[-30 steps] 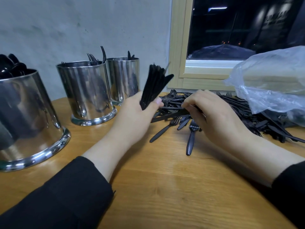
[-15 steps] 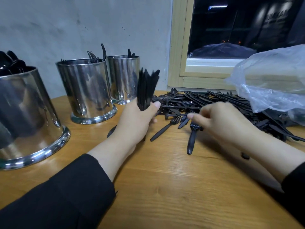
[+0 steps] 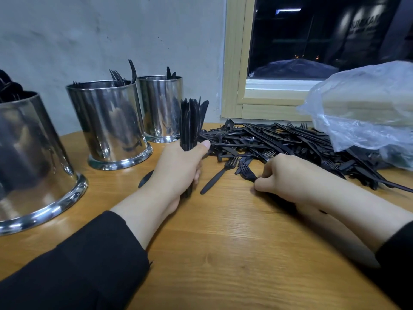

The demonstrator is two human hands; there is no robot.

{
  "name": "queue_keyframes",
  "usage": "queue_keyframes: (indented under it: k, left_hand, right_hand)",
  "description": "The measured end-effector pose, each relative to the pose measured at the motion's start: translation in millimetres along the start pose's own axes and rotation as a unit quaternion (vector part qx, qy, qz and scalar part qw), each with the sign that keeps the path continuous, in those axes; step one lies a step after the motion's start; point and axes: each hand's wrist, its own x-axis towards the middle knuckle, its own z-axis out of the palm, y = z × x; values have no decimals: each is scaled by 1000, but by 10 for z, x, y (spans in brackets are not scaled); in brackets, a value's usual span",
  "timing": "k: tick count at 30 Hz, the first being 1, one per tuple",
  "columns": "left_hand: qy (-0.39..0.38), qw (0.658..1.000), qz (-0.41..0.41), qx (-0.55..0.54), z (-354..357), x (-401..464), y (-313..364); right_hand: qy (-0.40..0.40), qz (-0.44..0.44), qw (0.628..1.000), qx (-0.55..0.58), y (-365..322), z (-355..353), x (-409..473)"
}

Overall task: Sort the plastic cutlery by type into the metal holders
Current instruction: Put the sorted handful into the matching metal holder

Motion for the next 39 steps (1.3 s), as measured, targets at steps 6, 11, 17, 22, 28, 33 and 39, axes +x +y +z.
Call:
queue_keyframes:
  k: [6,11,17,22,28,33,39]
  left_hand:
    - [-20,1000,-17,-8,5,-28,37]
    - [-84,996,11,30,68,-79,90]
    - [-105,993,35,36,71,-52,74]
    - [-112,993,31,22,38,-56,79]
    - [-95,994,17,50,31,-45,82]
    - [94,995,35,-2,-60,74,114]
    - [229,967,39,-107,-237,140,176]
  right_hand:
    - [62,-64,960,267,50,35,43]
    - [96,-109,834,533,-140,117,46]
    - [114,-81,777,613,-454,219,122]
    - [116,-72,768,625,-488,245,167]
    - [98,-80,787,604,-460,290,175]
    - [135,-127,942,280,-454,344,154]
    - [65,-177,979,79,-532,446,85]
